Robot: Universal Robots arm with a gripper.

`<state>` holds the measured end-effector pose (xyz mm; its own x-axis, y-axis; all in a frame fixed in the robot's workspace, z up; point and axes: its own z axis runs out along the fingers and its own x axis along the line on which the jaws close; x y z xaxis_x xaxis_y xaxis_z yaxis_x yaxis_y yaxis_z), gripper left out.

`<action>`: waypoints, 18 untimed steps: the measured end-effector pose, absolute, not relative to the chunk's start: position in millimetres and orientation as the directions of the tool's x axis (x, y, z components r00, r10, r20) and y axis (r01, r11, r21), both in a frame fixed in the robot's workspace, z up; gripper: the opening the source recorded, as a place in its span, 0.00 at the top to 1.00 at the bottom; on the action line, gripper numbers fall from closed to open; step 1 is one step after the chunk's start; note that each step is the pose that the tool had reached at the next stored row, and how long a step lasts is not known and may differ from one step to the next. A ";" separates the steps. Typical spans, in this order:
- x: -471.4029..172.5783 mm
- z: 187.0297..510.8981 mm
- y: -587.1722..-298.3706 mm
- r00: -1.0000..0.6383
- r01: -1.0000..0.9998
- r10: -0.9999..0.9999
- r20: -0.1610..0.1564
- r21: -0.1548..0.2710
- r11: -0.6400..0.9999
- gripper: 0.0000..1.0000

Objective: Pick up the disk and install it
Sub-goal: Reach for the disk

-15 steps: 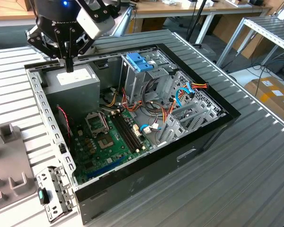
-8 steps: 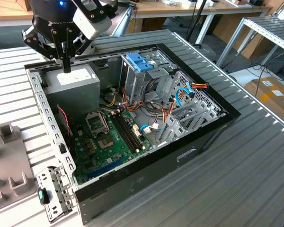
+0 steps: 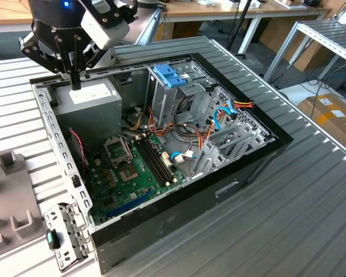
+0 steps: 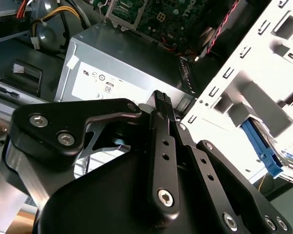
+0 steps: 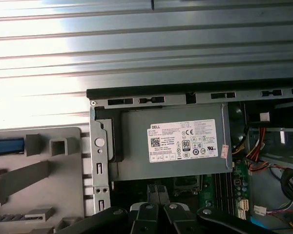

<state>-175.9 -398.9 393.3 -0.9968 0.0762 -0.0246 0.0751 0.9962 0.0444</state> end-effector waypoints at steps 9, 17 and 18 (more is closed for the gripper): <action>-191.0 393.3 -398.9 -0.997 0.075 0.076 -0.025 0.044 0.996 0.89; -202.8 393.3 -398.9 -0.997 0.075 0.076 -0.025 0.045 0.996 0.89; -202.8 393.3 -398.9 -0.997 0.075 0.076 -0.025 0.044 0.996 0.89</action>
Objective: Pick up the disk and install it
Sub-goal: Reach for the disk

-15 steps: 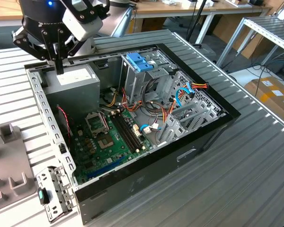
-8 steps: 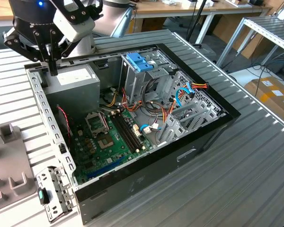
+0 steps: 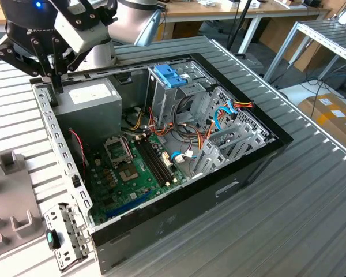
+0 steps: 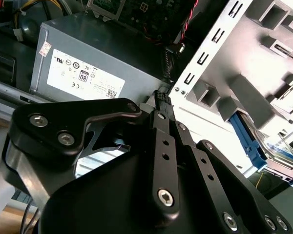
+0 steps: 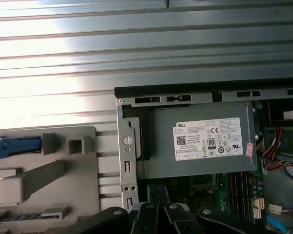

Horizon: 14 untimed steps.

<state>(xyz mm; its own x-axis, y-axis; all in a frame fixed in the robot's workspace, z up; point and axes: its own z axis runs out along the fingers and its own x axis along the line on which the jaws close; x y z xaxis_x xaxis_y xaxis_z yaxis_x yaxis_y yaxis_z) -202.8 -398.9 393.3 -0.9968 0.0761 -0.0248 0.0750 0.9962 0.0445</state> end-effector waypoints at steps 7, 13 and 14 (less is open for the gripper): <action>-205.6 393.1 -398.8 -0.997 0.075 0.076 -0.025 0.045 0.996 0.89; -210.0 392.9 -398.8 -0.997 0.075 0.076 -0.025 0.044 0.996 0.89; -210.9 392.9 -398.8 -0.997 0.075 0.076 -0.025 0.045 0.996 0.89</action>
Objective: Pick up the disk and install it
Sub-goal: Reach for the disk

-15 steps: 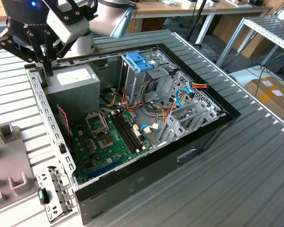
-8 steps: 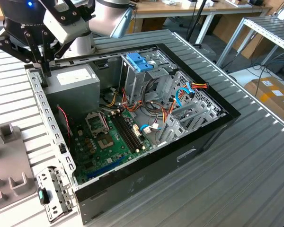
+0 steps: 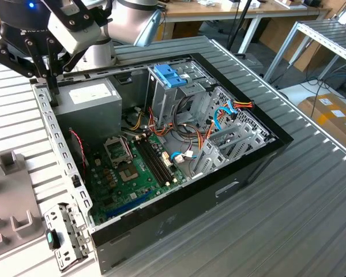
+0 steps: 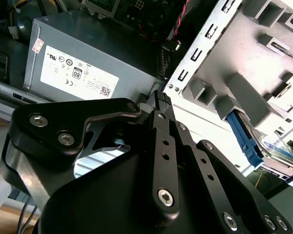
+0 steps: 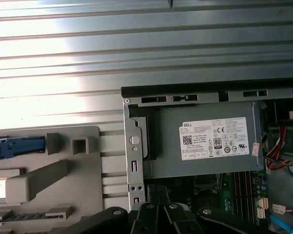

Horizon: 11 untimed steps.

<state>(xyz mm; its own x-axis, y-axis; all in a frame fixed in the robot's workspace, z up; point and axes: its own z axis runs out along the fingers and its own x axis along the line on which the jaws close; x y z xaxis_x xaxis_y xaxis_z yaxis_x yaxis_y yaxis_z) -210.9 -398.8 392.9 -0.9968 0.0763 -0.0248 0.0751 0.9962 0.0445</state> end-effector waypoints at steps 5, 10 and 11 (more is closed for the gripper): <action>-214.2 392.9 -398.8 -0.997 0.075 0.076 -0.025 0.044 0.996 0.89; -217.6 392.9 -398.8 -0.997 0.075 0.076 -0.025 0.044 0.996 0.89; -218.1 392.9 -398.8 -0.997 0.075 0.076 -0.025 0.045 0.996 0.89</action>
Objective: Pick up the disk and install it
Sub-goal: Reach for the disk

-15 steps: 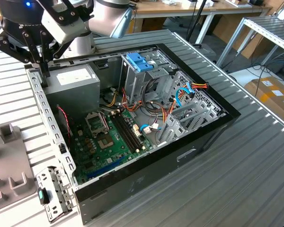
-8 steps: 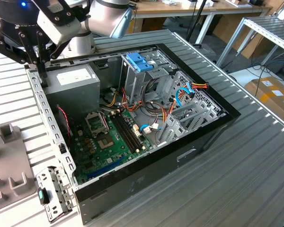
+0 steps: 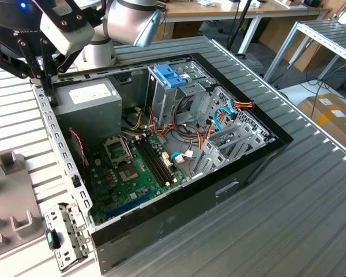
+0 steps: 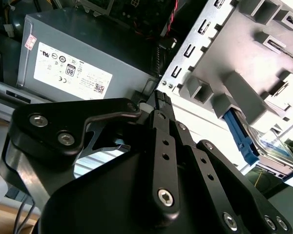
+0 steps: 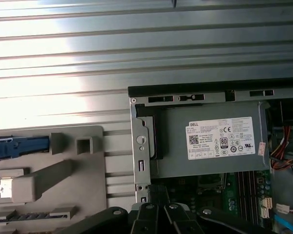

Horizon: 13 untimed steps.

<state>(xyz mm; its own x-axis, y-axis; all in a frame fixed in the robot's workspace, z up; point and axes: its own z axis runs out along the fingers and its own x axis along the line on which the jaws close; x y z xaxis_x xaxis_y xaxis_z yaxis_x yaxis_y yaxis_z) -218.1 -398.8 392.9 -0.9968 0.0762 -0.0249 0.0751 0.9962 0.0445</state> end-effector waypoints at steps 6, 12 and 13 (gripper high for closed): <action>-221.6 392.9 -398.8 -0.997 0.075 0.076 -0.025 0.044 0.996 0.89; -223.1 392.9 -398.8 -0.997 0.075 0.076 -0.025 0.044 0.996 0.89; -223.1 392.9 -398.8 -0.997 0.075 0.076 -0.025 0.045 0.996 0.89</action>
<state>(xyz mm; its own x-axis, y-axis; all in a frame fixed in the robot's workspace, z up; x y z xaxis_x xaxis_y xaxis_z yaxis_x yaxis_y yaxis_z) -223.1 -398.8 392.9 -0.9968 0.0762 -0.0248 0.0751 0.9962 0.0445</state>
